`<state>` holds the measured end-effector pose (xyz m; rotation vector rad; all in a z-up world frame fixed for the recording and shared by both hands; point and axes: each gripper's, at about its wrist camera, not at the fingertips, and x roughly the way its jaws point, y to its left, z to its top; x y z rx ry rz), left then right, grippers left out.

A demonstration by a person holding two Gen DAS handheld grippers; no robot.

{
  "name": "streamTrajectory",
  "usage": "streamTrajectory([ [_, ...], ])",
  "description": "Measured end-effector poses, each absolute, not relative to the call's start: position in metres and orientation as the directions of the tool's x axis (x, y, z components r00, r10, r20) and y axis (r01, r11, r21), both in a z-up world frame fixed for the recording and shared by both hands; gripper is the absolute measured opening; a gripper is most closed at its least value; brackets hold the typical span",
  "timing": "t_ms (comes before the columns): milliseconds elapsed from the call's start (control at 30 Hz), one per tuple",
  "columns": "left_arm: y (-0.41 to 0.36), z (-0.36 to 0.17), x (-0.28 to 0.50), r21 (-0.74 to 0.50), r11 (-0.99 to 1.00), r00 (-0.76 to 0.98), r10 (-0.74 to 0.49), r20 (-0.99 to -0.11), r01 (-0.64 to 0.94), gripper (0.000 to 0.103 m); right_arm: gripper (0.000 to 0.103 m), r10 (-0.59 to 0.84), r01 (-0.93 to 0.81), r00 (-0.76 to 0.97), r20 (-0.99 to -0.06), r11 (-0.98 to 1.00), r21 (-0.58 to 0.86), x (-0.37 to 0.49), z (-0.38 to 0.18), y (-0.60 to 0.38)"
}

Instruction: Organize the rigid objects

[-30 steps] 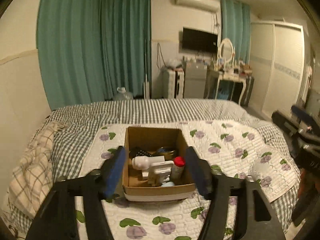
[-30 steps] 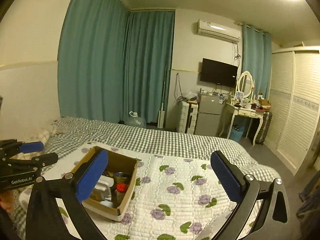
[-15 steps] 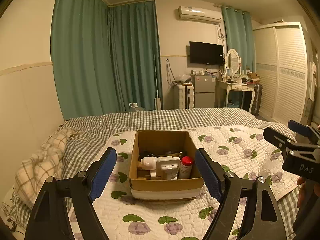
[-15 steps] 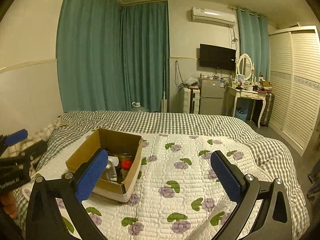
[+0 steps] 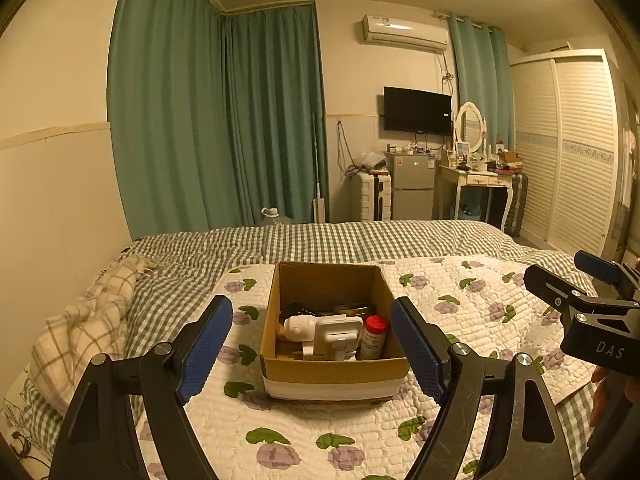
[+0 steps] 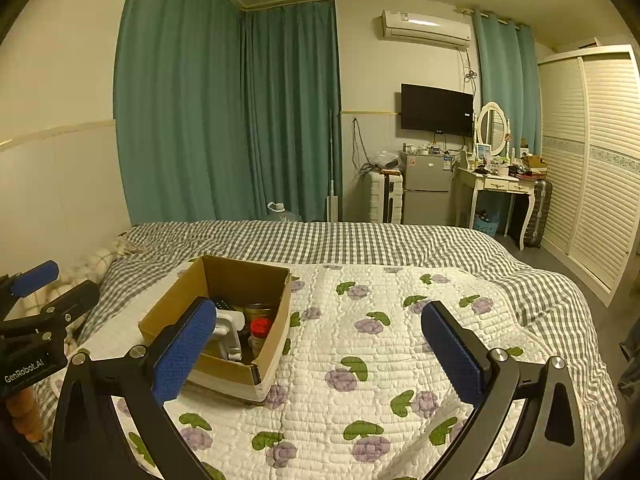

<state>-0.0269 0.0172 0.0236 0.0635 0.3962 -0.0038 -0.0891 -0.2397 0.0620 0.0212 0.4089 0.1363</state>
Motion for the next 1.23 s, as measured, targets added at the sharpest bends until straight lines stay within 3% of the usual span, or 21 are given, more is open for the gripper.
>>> streamTrajectory([
  [1233, 0.022, 0.018, -0.027, 0.041, 0.999, 0.915, -0.007, -0.403, 0.026, 0.085, 0.103, 0.130, -0.117, 0.892, -0.434, 0.992, 0.056, -0.085, 0.049, -0.227],
])
